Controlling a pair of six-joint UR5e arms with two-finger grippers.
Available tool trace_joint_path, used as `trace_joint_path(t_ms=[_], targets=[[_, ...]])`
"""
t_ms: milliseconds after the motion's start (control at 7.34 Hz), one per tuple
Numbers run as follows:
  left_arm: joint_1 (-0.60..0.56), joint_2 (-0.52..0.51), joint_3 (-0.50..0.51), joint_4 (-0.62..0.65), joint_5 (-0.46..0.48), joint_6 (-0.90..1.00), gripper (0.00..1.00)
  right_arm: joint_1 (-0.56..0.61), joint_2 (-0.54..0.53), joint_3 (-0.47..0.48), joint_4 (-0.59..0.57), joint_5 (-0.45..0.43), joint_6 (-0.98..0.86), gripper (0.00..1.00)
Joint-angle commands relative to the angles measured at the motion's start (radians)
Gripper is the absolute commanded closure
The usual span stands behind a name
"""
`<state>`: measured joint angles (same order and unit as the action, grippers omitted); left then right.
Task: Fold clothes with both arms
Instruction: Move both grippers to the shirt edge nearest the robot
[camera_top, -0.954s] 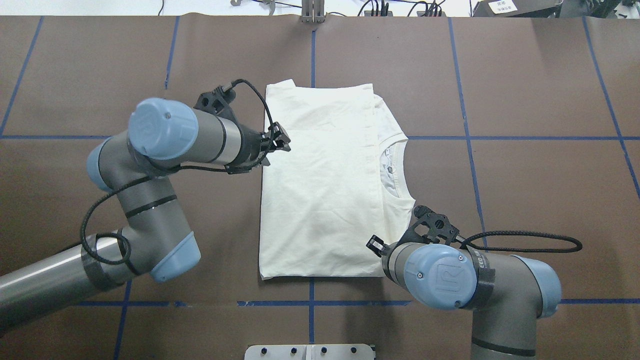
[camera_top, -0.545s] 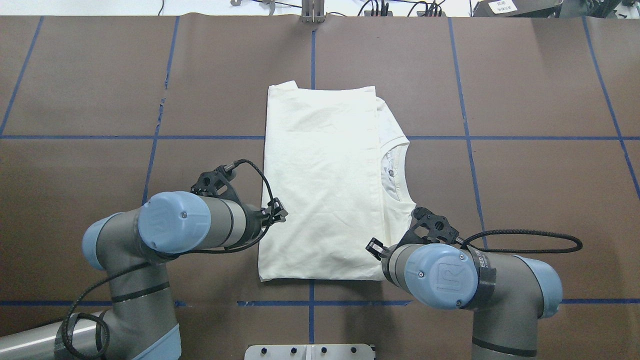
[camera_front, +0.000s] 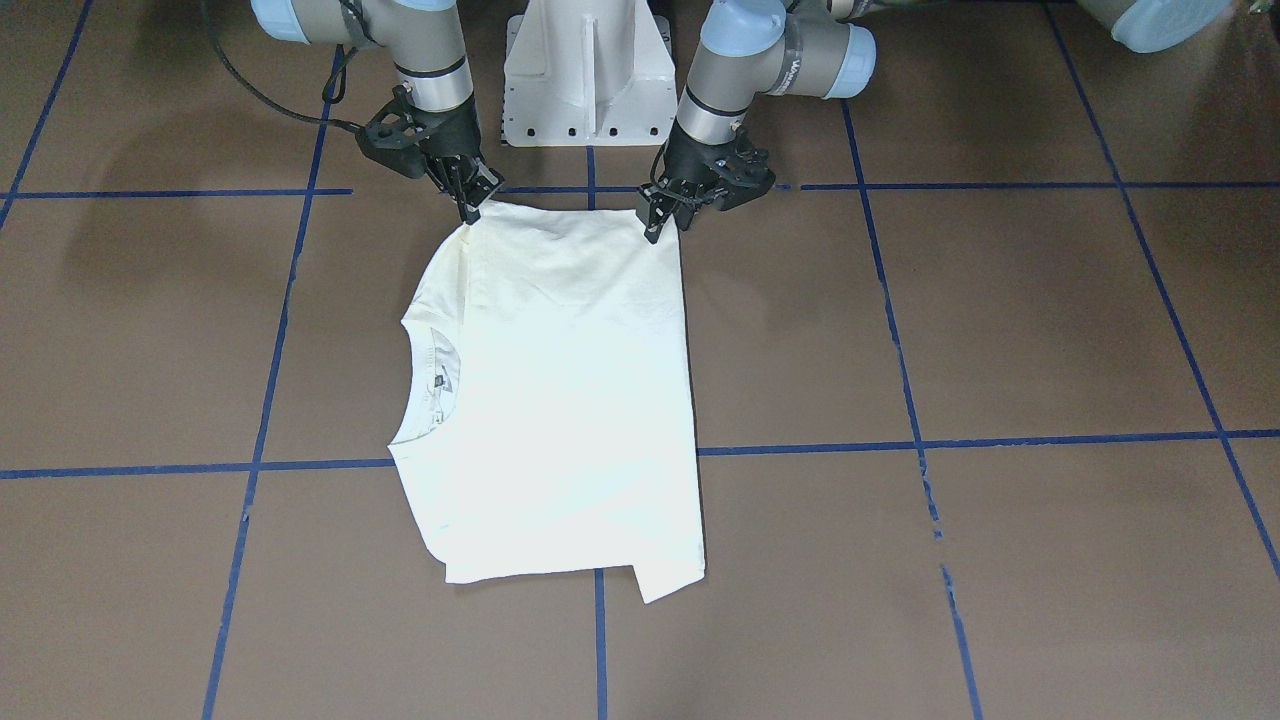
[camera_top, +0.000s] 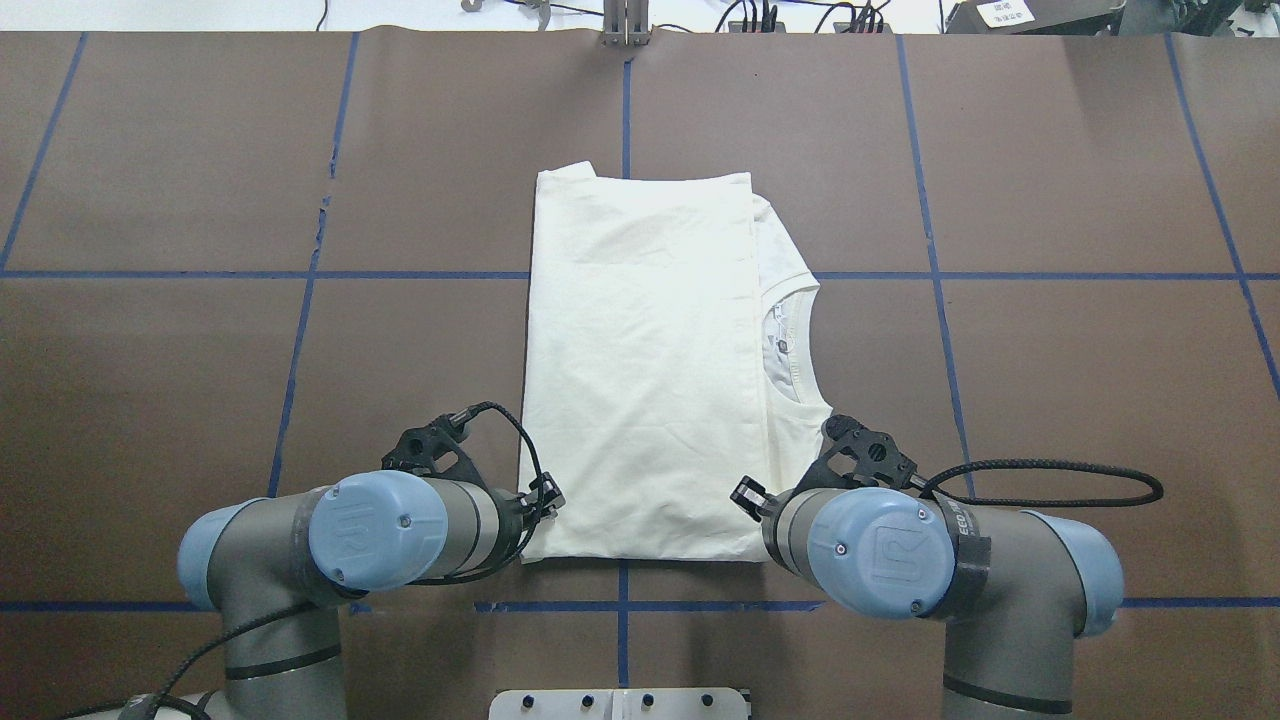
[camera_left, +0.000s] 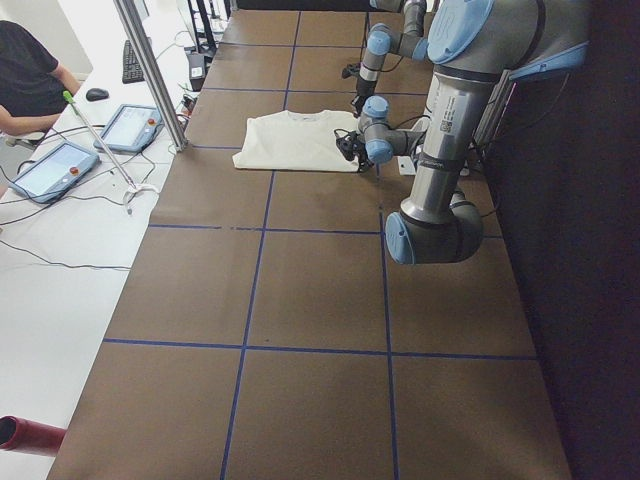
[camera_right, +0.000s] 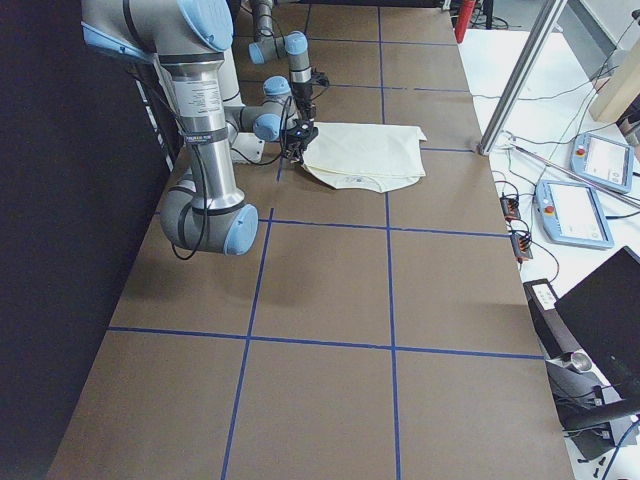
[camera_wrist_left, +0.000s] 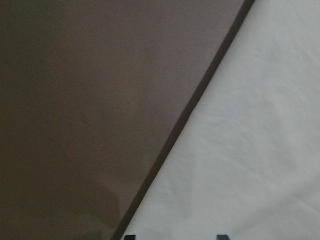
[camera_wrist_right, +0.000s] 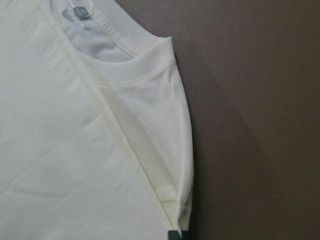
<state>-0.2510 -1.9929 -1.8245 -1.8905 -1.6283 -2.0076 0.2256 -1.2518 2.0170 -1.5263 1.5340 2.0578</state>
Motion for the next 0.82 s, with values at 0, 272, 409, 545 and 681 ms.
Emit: trace_joint_path(t_ms=[0, 272, 409, 545, 681], targets=[[0.006, -0.007, -0.012, 0.046, -0.001, -0.003, 0.39, 0.000, 0.000, 0.000, 0.000, 0.000, 0.001, 1.00], [0.013, -0.001, -0.013, 0.051, 0.001, -0.003, 0.49, 0.000, 0.000, -0.001, 0.000, 0.000, 0.001, 1.00], [0.016, -0.006, -0.015, 0.051, 0.001, -0.003, 0.67, 0.000, 0.000, 0.000, 0.000, 0.000, 0.001, 1.00], [0.018, -0.007, -0.015, 0.053, -0.001, -0.003, 0.91, 0.000, 0.000, 0.000, 0.000, 0.000, 0.001, 1.00], [0.032, -0.007, -0.015, 0.056, 0.001, -0.003, 1.00, 0.000, 0.000, 0.000, 0.000, 0.000, 0.001, 1.00]])
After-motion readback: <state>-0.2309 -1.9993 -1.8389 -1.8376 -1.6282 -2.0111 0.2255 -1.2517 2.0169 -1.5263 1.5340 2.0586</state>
